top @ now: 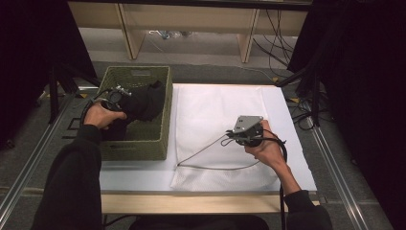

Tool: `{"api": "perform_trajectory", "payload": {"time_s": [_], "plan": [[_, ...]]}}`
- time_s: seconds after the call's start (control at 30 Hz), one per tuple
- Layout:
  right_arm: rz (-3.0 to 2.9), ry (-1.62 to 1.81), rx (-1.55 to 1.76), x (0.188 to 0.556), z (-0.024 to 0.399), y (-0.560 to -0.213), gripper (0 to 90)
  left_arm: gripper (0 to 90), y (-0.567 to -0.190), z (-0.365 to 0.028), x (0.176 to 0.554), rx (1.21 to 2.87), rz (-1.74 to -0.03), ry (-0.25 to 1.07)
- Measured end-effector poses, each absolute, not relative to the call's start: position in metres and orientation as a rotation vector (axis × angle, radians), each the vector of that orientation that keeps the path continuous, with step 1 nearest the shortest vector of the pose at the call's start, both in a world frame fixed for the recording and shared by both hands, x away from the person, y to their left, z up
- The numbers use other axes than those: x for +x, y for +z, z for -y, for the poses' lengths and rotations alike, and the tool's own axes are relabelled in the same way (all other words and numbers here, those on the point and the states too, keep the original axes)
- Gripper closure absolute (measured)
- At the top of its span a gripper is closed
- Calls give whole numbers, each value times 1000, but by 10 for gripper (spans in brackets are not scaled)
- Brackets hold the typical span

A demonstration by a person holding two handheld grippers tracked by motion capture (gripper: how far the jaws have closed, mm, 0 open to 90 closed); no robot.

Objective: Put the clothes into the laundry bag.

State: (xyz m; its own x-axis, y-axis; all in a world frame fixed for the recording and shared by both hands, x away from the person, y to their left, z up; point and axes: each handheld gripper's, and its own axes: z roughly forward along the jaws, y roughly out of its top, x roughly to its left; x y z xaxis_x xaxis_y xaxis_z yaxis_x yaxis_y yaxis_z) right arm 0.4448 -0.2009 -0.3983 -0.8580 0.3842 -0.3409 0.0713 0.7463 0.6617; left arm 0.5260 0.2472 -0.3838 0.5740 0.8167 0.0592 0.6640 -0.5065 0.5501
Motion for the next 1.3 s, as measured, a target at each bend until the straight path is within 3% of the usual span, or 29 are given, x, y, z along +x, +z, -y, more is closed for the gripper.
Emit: {"api": "perform_trajectory", "payload": {"time_s": [0.4,0.8,1.3], "plan": [[-2473,920,347,445,202,-397,888,552,-340,-237,514,2324,-1122,383],[-2465,923,356,445,202,-396,894,551,-283,-215,457,2330,-928,324],[-2429,981,375,449,206,-387,900,549,-290,-174,372,2346,-705,181]]}}
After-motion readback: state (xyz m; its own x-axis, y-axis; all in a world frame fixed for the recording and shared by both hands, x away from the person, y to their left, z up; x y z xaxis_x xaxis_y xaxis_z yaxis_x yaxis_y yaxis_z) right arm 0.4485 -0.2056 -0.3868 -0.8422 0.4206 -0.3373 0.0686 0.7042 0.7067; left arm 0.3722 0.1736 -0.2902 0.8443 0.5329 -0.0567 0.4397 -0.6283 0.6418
